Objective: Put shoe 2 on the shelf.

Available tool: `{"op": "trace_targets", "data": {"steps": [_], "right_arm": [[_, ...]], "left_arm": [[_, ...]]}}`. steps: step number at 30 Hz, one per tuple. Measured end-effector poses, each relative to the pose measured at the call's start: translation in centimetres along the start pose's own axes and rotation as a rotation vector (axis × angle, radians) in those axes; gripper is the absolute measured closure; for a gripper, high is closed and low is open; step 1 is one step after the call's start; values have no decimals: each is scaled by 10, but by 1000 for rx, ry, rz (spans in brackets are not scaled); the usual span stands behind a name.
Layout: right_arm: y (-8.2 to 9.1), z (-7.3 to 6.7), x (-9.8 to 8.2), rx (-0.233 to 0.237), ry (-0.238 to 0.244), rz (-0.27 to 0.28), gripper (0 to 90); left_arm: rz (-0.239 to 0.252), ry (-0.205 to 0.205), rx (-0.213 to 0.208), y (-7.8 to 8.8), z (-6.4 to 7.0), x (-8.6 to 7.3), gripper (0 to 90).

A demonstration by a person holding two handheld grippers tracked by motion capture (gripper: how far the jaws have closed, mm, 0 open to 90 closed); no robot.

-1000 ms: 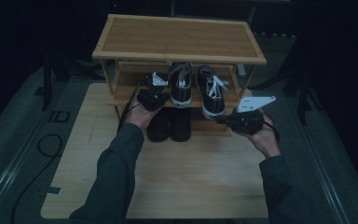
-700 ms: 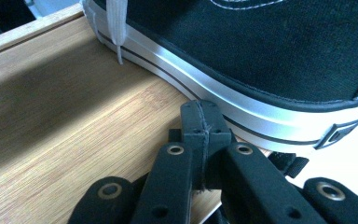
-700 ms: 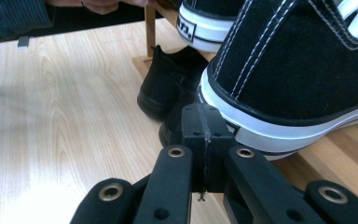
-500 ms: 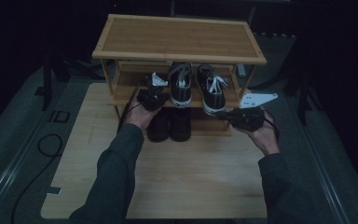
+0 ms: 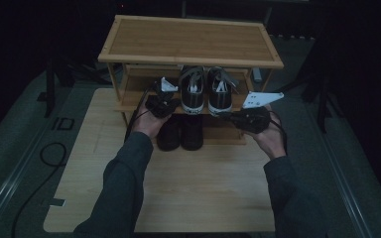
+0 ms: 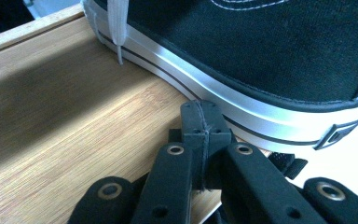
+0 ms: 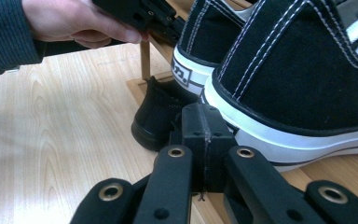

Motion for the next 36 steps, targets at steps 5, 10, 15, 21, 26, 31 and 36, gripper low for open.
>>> {"op": "trace_targets", "data": {"steps": [5, 10, 15, 21, 26, 31, 36], "right_arm": [[-2, -1, -1, 8, 1, 2, 900], [-3, -2, -2, -5, 21, -10, 900], [-9, -3, -10, -28, 44, -57, 900], [-16, -6, -7, -30, 48, -45, 900], [-20, -3, -5, -71, 62, -72, 900], [-25, -5, -2, -72, 71, -73, 900], [-25, -5, -1, -80, 77, -81, 900]], "left_arm": [[-3, 1, 0, 0, 0, 0, 900], [-1, 3, 0, 0, 0, 0, 900], [0, 3, -2, 0, 0, 0, 900], [1, 3, -2, 0, 0, 0, 900], [2, 2, 1, 0, 0, 0, 900], [2, 4, 0, 0, 0, 0, 900], [2, 1, -2, 0, 0, 0, 900]]}}
Point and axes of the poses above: each handheld gripper's, and its own axes: y roughly backward along the jaws, x roughly out of its top, z roughly to its right, the point moved 6 cm from there along -y, roughly forward along the jaws, and after that the axes turned 2 degrees about -x, right-handed, at the moved point
